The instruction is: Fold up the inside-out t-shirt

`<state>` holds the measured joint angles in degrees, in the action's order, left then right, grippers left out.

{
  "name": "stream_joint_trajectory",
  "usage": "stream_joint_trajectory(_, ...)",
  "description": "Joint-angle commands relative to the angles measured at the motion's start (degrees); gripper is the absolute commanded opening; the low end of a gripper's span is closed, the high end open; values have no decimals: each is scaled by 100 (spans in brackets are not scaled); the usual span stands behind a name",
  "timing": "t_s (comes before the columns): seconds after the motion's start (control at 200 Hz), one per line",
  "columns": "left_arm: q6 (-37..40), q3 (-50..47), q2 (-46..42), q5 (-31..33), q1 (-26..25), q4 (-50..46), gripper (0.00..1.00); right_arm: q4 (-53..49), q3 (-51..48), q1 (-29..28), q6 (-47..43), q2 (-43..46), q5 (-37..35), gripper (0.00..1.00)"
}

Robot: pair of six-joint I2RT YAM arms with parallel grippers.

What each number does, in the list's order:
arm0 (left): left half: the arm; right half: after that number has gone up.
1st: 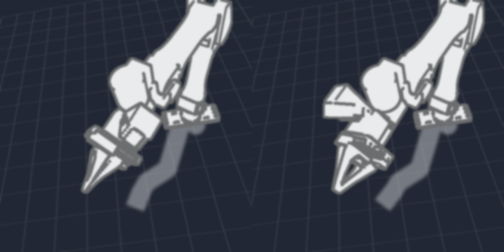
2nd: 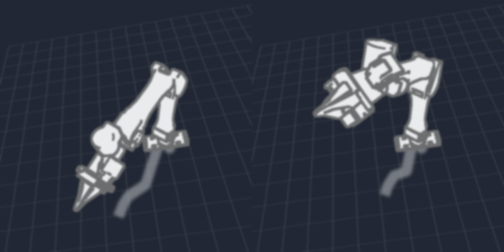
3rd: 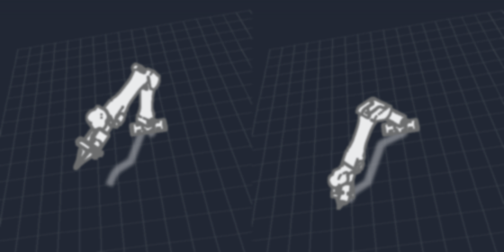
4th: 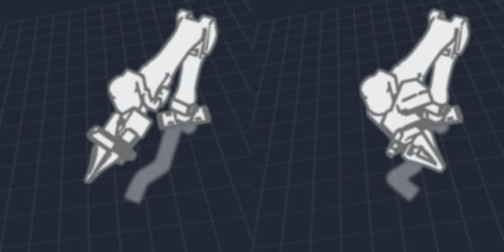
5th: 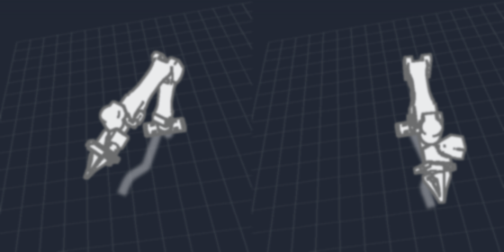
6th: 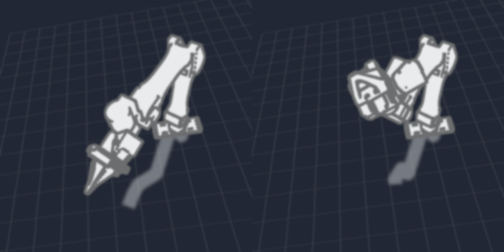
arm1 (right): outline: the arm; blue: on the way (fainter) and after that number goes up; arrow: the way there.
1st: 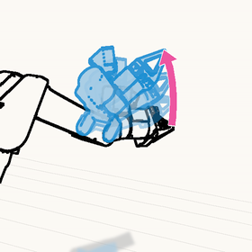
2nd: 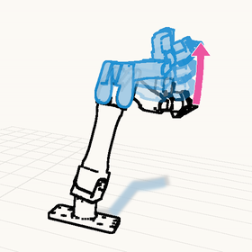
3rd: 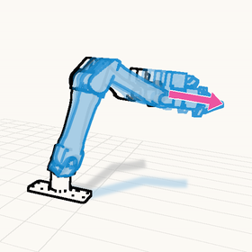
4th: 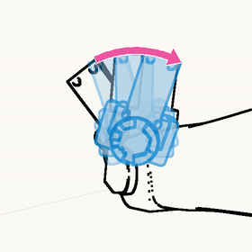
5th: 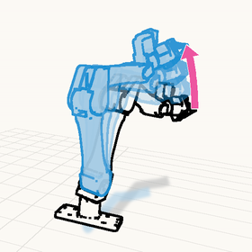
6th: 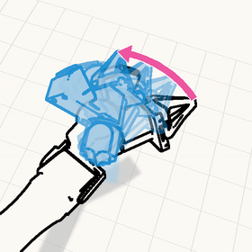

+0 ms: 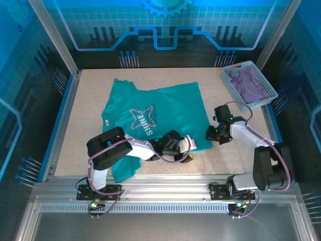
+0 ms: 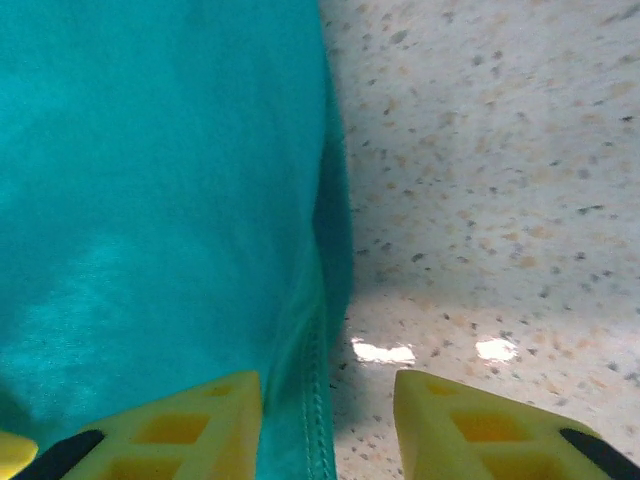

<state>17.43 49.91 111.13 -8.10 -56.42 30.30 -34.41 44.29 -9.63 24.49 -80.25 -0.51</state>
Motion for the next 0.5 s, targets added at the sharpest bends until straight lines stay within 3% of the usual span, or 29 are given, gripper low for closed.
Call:
stream_joint_trajectory(0.0,512,452,283,158,-35,-321,60,187,-26,58,-5,-191,466,35)
stream_joint_trajectory(0.23,626,619,567,182,-27,-813,39,233,278,-75,-151,-338,648,14)
stream_joint_trajectory(0.495,-18,193,361,-253,176,-338,1,258,1240,-410,-299,-901,1278,11)
